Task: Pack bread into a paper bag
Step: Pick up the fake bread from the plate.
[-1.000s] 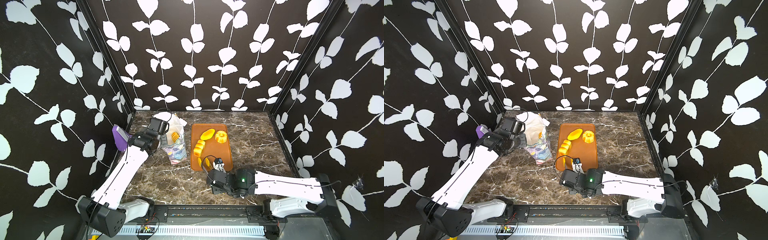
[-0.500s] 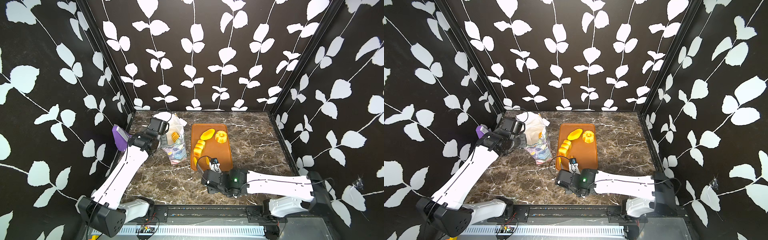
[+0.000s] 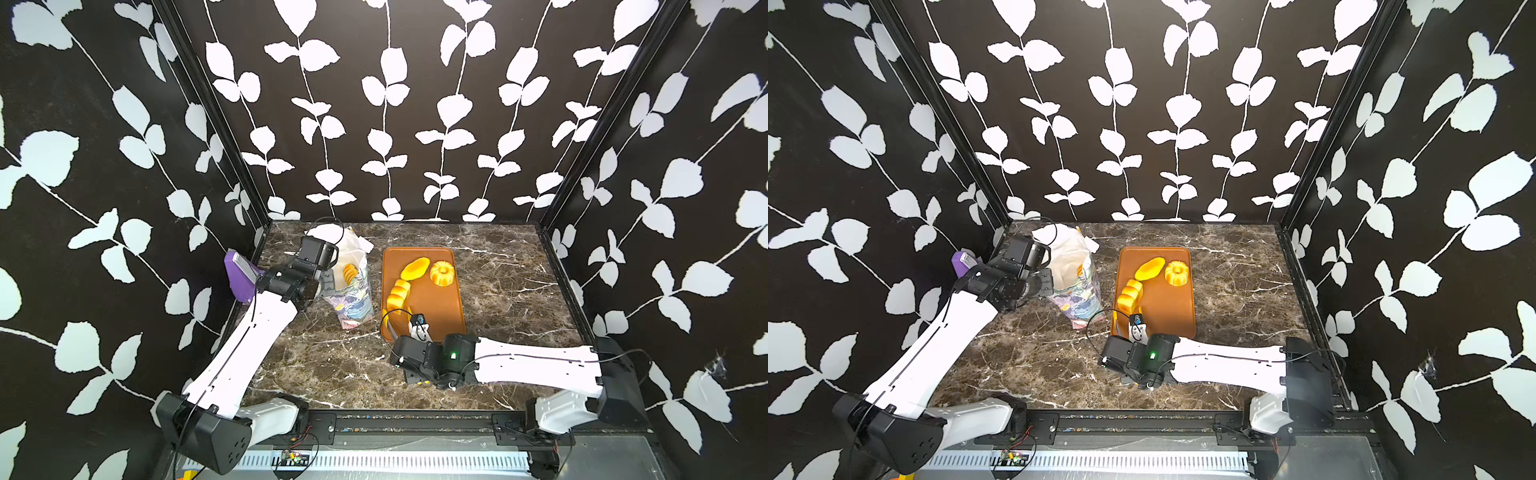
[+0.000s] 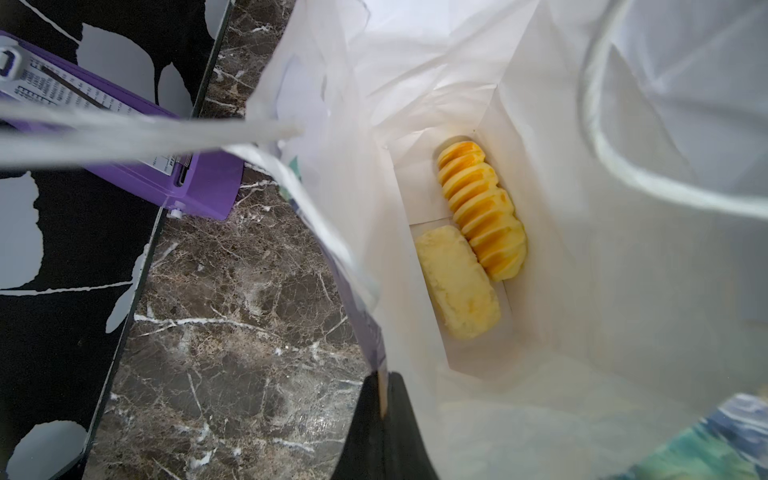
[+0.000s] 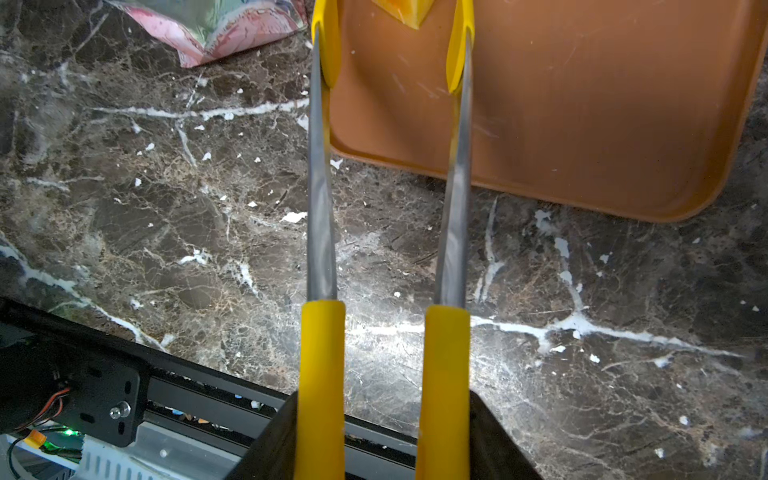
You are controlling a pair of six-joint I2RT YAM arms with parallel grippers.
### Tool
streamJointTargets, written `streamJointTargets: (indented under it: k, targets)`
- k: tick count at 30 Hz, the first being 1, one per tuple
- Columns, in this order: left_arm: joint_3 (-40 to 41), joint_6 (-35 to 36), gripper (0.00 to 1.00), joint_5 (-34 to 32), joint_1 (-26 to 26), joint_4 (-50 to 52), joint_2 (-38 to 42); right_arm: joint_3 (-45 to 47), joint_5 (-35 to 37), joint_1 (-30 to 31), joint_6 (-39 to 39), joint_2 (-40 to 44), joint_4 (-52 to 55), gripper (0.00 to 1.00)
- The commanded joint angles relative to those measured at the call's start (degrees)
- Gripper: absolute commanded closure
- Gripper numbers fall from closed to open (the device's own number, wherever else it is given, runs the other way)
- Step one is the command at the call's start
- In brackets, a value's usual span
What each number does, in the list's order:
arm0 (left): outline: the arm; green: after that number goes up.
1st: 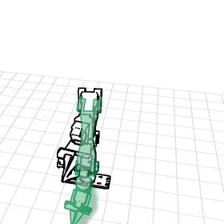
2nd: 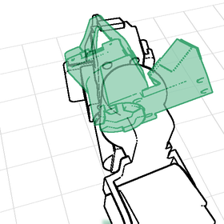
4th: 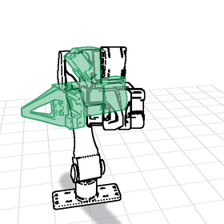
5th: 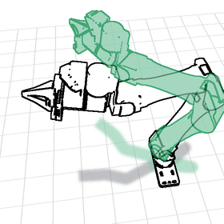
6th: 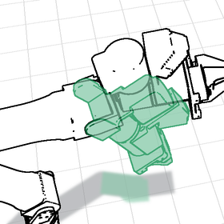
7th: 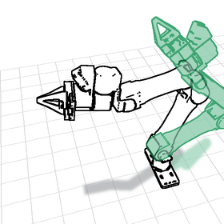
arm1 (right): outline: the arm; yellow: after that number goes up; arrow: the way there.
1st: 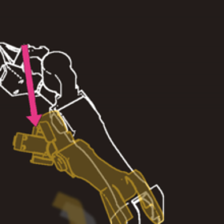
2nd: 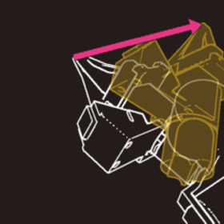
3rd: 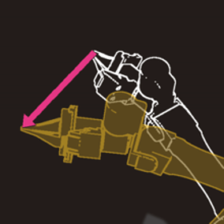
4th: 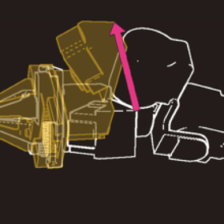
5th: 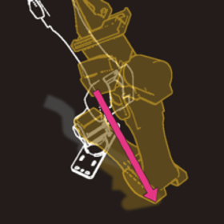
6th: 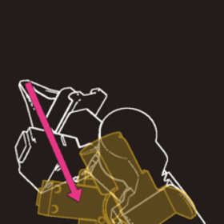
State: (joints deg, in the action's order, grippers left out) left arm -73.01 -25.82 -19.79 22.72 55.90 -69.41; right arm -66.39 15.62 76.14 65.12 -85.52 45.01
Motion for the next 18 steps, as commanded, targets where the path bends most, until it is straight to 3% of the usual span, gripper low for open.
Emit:
streamJointTargets:
  k: [1, 18]
  targets:
    - [0.7, 0.7, 1.00, -0.3, 0.0, 0.7, 0.3, -2.7, 1.1, -0.9, -1.1, -0.3, -1.9, 0.45]
    - [0.5, 2.2, 1.00, -0.5, -0.1, 0.8, -1.1, -5.2, -1.7, -6.4, -4.8, -4.9, -4.6, 0.47]
